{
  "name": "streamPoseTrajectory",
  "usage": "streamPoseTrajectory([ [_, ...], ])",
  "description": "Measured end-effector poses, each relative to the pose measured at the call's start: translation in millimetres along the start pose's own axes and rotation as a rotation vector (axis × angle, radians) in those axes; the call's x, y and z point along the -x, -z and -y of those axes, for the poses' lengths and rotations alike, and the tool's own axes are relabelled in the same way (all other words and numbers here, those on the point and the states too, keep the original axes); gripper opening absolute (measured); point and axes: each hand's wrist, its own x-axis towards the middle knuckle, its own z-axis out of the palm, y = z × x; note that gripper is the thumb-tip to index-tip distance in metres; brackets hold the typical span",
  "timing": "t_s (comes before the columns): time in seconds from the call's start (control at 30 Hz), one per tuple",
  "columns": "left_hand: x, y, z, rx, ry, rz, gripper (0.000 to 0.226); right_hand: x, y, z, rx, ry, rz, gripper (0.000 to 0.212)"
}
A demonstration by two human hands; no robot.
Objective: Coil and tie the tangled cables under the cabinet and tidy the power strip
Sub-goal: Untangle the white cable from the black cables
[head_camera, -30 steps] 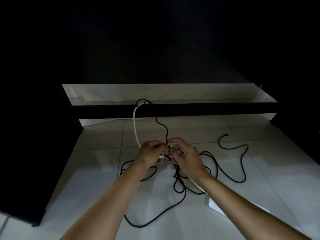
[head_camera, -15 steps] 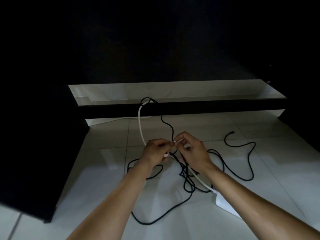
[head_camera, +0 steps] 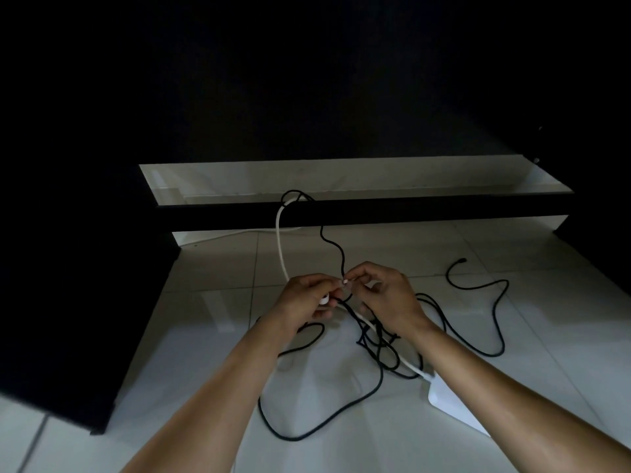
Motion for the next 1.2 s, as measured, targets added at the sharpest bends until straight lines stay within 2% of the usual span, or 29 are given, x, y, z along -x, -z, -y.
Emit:
streamPoseTrajectory([
  [0.23, 0.6, 0.4, -0.7, 0.01, 0.0, -0.002, 0.009, 1.3, -0.7, 2.2, 0.009, 0.026, -0.012, 0.005],
  [0.73, 0.2, -4.1, 1.7, 0.001, -0.007, 0.006, 0.011, -1.1, -5.4, 2.9, 0.005, -0.081, -0.123, 0.005],
  [0.9, 1.2, -2.5, -0.8, 0.063, 0.067, -0.007, 0.035, -1.4, -5.4, -0.5, 0.016, -0.069, -0.093, 0.009],
  [1.03, 3.0, -1.3, -5.1, 0.136, 0.117, 0.014, 0.045, -1.8, -5.4, -2.1, 0.012, -0.053, -0.081, 0.012],
  [1.2, 0.0, -3.6, 0.0, 0.044, 0.082, 0.0, 0.034, -3.6, -8.6, -1.2, 0.039, -0.053, -0.082, 0.01],
])
